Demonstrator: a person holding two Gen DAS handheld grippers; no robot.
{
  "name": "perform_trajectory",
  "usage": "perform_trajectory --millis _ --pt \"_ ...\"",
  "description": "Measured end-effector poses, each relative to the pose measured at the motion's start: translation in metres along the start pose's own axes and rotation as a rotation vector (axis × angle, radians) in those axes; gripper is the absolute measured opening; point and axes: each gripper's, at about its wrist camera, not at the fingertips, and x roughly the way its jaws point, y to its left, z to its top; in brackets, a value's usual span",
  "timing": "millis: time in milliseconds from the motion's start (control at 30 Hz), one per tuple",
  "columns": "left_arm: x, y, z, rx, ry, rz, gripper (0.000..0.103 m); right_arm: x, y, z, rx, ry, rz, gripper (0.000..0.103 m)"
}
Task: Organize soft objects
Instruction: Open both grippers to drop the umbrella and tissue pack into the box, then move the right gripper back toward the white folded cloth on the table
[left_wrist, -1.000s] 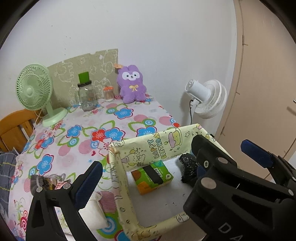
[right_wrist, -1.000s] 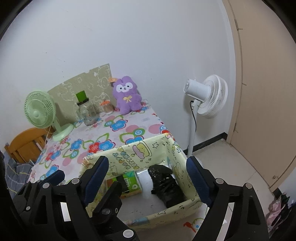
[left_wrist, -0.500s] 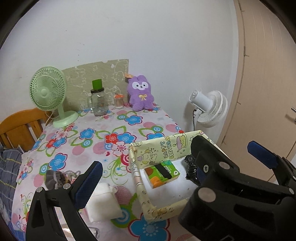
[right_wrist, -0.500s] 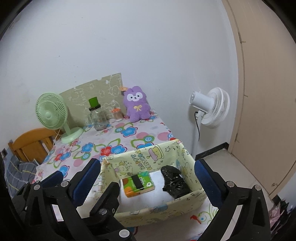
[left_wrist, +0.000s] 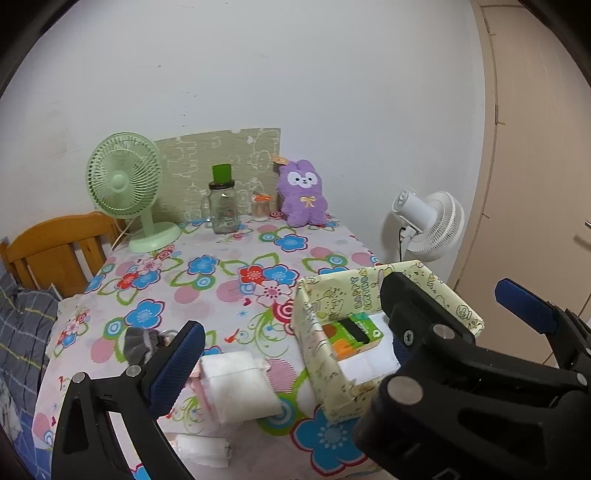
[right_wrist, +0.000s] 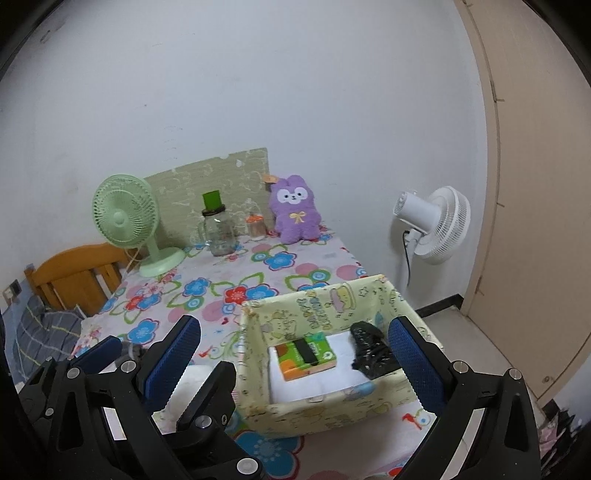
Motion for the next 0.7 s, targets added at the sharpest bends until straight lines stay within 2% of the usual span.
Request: perform_trajectory --millis 700 --pt "-0.008 0.053 -0.039 -0.057 0.021 0.066 0.103 0.006 0.051 -0.038 -0.036 0.039 0.067 0.103"
